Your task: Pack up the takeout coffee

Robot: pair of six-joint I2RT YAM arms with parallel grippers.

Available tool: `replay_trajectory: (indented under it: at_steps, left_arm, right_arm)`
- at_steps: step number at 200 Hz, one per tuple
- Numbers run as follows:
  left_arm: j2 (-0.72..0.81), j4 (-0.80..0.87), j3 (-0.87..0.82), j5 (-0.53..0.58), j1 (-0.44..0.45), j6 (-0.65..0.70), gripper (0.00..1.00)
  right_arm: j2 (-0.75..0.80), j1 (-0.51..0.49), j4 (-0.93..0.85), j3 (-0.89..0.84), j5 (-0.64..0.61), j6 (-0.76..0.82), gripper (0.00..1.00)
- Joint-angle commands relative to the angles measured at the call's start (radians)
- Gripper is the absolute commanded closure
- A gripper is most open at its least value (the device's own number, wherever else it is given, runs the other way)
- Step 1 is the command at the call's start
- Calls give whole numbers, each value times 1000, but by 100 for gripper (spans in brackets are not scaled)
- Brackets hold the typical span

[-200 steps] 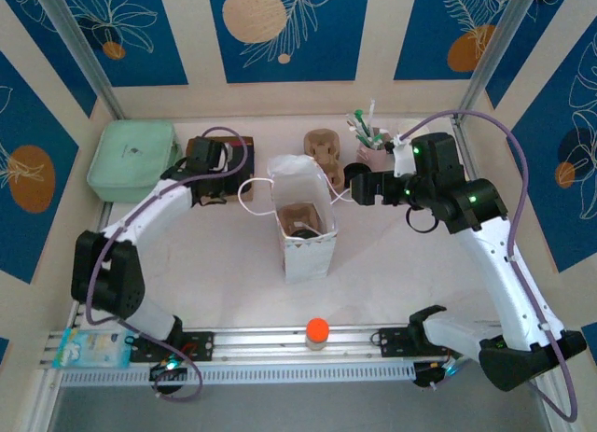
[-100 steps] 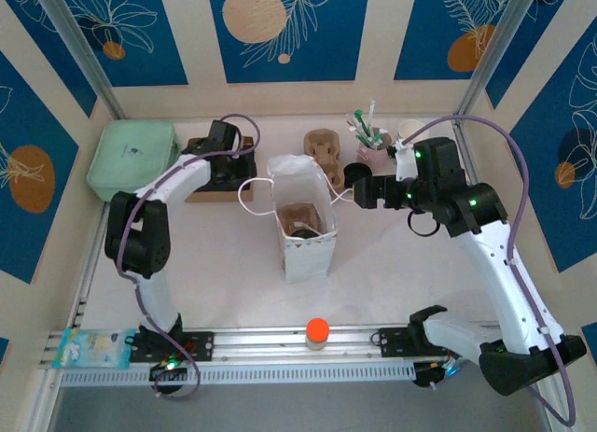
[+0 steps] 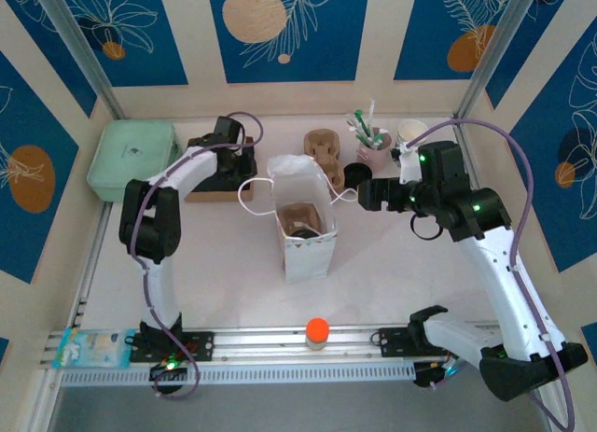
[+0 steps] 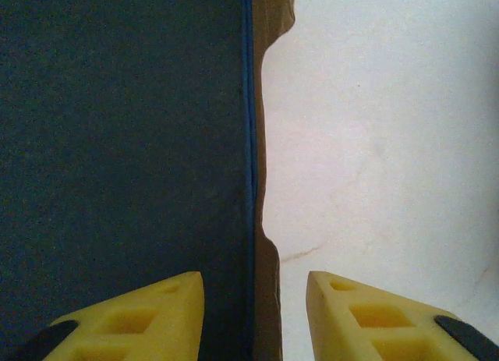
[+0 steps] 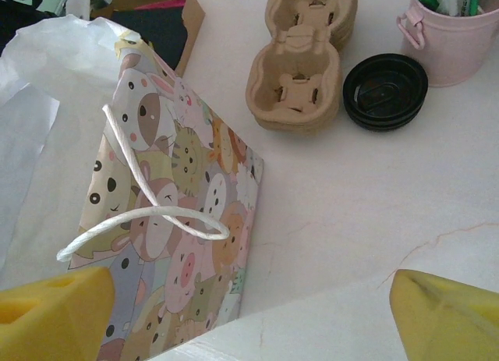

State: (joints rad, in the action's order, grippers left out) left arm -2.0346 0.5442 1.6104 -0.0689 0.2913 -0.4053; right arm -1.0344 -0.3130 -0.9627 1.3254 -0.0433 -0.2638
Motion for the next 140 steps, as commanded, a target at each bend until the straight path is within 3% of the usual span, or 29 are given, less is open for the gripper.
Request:
replay_trajectory:
  at_steps: [1,140]
  left_arm:
    - [-44,52,68,13,-15,34,61]
    - [-215,138,263,46,-16,62,63]
  right_arm:
    - [18,6,-1,-18,32,-8,9]
    - [8,21,12,-20,54,-7,13]
